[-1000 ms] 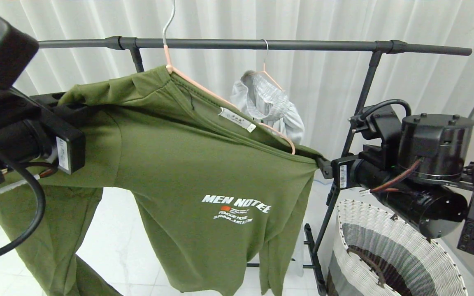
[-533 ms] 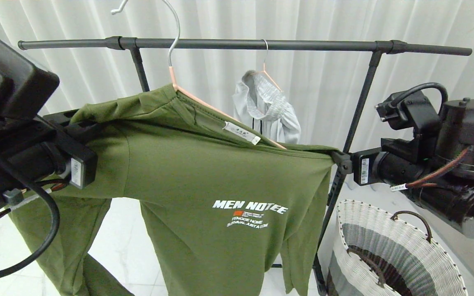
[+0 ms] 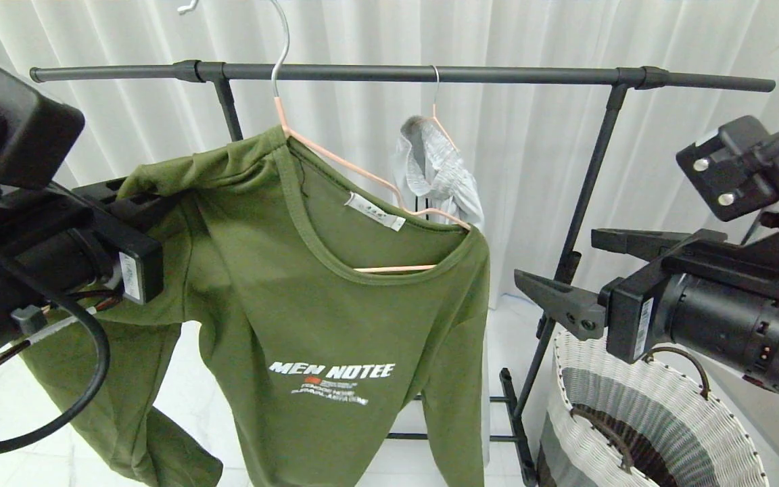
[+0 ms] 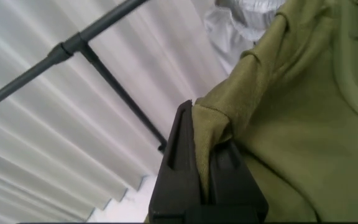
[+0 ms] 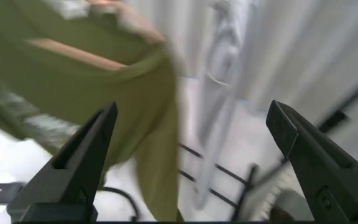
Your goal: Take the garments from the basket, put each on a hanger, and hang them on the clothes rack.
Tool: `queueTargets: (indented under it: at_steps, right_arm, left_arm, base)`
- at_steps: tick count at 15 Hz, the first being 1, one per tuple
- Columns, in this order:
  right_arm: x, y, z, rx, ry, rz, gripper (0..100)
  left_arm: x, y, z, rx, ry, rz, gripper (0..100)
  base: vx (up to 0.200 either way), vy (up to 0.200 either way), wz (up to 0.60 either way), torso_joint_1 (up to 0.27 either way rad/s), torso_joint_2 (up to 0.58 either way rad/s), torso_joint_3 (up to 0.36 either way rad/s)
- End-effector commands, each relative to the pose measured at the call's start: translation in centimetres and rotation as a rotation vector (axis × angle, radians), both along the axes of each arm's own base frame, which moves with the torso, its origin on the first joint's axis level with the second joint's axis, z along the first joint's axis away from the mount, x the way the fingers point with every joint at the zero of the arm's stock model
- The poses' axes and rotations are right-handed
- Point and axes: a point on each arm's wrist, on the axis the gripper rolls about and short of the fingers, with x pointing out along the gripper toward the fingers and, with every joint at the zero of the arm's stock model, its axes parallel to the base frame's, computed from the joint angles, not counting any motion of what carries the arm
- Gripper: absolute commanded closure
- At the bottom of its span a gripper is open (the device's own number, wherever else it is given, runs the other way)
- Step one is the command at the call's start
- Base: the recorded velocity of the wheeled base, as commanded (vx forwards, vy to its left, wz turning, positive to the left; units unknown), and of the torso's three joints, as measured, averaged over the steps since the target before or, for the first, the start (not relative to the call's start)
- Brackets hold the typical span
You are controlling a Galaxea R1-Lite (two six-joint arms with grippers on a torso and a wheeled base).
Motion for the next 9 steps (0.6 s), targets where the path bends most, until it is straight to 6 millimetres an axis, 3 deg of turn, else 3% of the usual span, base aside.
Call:
queueTargets:
  at_steps: [1, 5, 9]
  right_arm:
    - [-0.7, 0.1, 1.0, 0.027, -0.013, 0.049, 0]
    - [0.2, 1.5, 2.5, -0.031, 0.033, 0.203, 0]
    - [2.9, 5.5, 3.5, -0.066, 0.000, 0.250, 0]
  left_arm:
    - [-0.2, 0.0, 0.1, -0.007, -0.010, -0.011, 100]
    - [-0.5, -0.1, 0.3, -0.003, -0.023, -0.119, 100]
    - [-0.6, -0.3, 0.1, -0.003, -0.016, -0.178, 100]
  base:
    - [0.000, 0.000, 0.00, 0.000, 0.00, 0.000]
    - [0.000, 0.000, 0.00, 0.000, 0.00, 0.000]
    - [0.000, 0.000, 0.00, 0.000, 0.00, 0.000]
